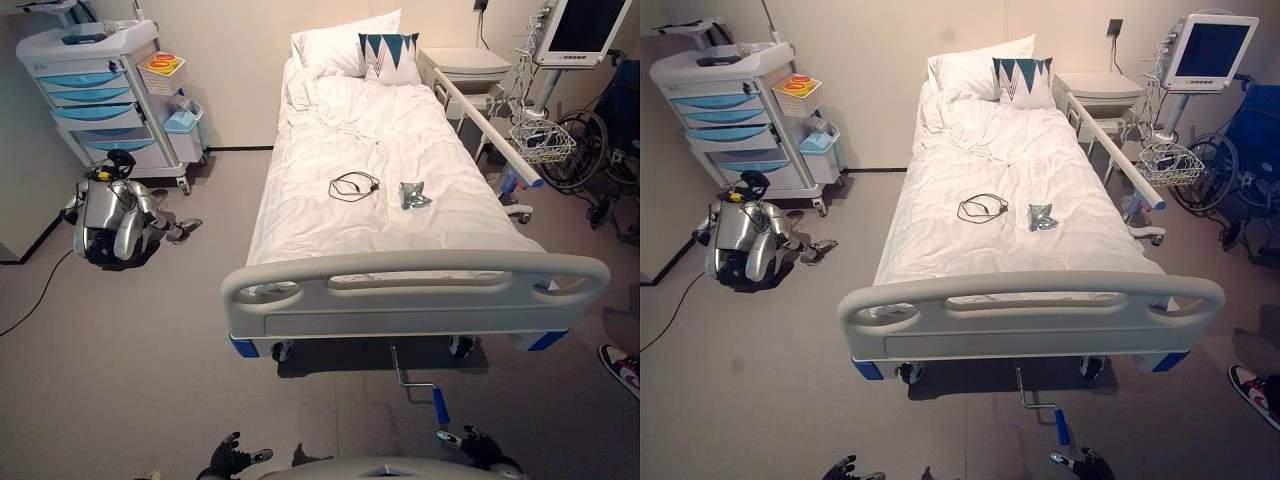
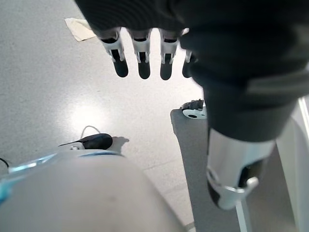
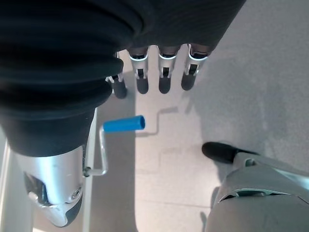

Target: Raise the hospital bed

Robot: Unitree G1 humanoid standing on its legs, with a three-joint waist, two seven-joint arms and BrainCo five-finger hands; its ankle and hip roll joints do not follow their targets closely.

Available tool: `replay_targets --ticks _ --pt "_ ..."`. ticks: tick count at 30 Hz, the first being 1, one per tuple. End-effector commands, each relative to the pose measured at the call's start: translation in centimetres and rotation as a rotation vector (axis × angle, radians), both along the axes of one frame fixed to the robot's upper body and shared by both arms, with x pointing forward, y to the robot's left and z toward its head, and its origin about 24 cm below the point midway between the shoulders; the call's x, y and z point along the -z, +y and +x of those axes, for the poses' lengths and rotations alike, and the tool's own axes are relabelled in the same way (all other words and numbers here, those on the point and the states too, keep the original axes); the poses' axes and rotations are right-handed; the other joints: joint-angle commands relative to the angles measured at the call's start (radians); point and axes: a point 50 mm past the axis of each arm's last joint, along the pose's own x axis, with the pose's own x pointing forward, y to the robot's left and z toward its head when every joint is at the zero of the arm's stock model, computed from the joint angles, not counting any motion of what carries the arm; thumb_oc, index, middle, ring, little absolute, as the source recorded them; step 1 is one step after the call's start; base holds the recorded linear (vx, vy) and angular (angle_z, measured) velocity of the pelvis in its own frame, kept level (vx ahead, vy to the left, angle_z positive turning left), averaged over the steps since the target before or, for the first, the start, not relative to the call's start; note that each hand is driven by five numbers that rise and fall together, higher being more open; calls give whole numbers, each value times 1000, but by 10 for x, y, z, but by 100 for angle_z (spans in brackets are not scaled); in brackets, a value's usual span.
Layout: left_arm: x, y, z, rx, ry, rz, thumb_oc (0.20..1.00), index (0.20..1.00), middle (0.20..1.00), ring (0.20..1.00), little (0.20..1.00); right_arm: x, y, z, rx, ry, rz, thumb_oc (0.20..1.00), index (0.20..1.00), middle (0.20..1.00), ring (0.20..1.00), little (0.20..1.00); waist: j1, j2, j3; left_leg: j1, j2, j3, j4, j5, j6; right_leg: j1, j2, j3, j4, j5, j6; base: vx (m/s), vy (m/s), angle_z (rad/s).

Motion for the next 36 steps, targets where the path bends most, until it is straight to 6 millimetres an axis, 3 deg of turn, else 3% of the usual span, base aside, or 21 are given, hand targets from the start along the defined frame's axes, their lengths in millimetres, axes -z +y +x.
replay_targets --ticks 1,13,16,18,21,24,25,27,28,29,32,34,36 --pt "-6 1 29 28 -81 11 1000 1000 1000 1000 1000 -7 5 33 -52 -79 -10 1000 1000 1000 1000 1000 6 -34 18 -58 -7 -30 0 51 -32 14 -32 3 6 43 64 0 0 0" --pt "-3 1 19 -12 -39 -2 1000 1000 1000 1000 1000 -5 5 27 -47 -52 -10 1000 1000 1000 1000 1000 4 -35 11 -52 -5 -30 0 48 -33 24 -29 1 5 38 60 0 0 0" --pt "-3 2 19 -34 -45 2 1000 1000 1000 1000 1000 -7 5 34 -31 -87 -13 1000 1000 1000 1000 1000 2 -34 14 -52 -5 -32 0 49 -32 22 -28 2 6 37 60 0 0 0" --pt "-4 5 21 -66 -59 12 1000 1000 1000 1000 1000 -15 6 55 -70 -146 -43 1000 1000 1000 1000 1000 4 -34 33 -64 -4 -37 0 55 -30 5 -26 5 20 35 58 0 0 0" --pt "-7 7 28 -90 -91 15 1000 1000 1000 1000 1000 -21 6 69 -95 -188 -70 1000 1000 1000 1000 1000 7 -32 56 -77 -3 -39 0 61 -27 -22 -26 8 47 29 55 -67 -7 -2" --pt "-21 7 61 -152 -254 -11 1000 1000 1000 1000 1000 -38 7 103 -107 -292 -106 1000 1000 1000 1000 1000 16 -23 130 -126 2 -40 16 80 -21 -101 -26 13 123 18 45 -237 -13 -3" --pt "-36 4 87 -174 -381 -41 1000 1000 1000 1000 1000 -50 9 122 -119 -361 -122 1000 1000 1000 1000 1000 20 -17 180 -181 2 -50 56 86 -20 -152 -29 12 161 14 37 -305 -26 1" --pt "-53 1 111 -201 -513 -83 1000 1000 1000 1000 1000 -62 10 141 -99 -432 -128 1000 1000 1000 1000 1000 22 -9 227 -244 2 -60 99 90 -18 -213 -37 7 203 14 32 -245 -18 8" --pt "-53 1 111 -201 -513 -83 1000 1000 1000 1000 1000 -62 10 141 -99 -432 -128 1000 1000 1000 1000 1000 21 -9 225 -248 2 -61 101 89 -18 -217 -37 6 205 13 32 -234 -23 11" --pt "-70 -2 129 -205 -618 -120 1000 1000 1000 1000 1000 -71 11 154 -79 -475 -131 1000 1000 1000 1000 1000 25 -2 265 -311 3 -70 155 90 -17 -275 -47 6 257 9 27 -134 -17 11" --pt "-84 -6 142 -205 -693 -157 1000 1000 1000 1000 1000 -79 12 166 -71 -507 -130 1000 1000 1000 1000 1000 26 9 296 -386 -1 -72 216 85 -19 -346 -58 8 316 0 21 -215 -14 8" --pt "-107 -14 159 -196 -818 -214 1000 1000 1000 1000 1000 -90 9 181 -43 -545 -148 1000 1000 1000 1000 1000 30 27 337 -487 -4 -77 264 91 -22 -456 -67 14 387 -4 14 -173 4 13" --pt "-111 -17 162 -200 -837 -235 1000 1000 1000 1000 1000 -95 9 186 -38 -559 -155 1000 1000 1000 1000 1000 33 31 340 -523 -5 -72 279 92 -21 -496 -67 21 407 -5 14 -75 16 8"
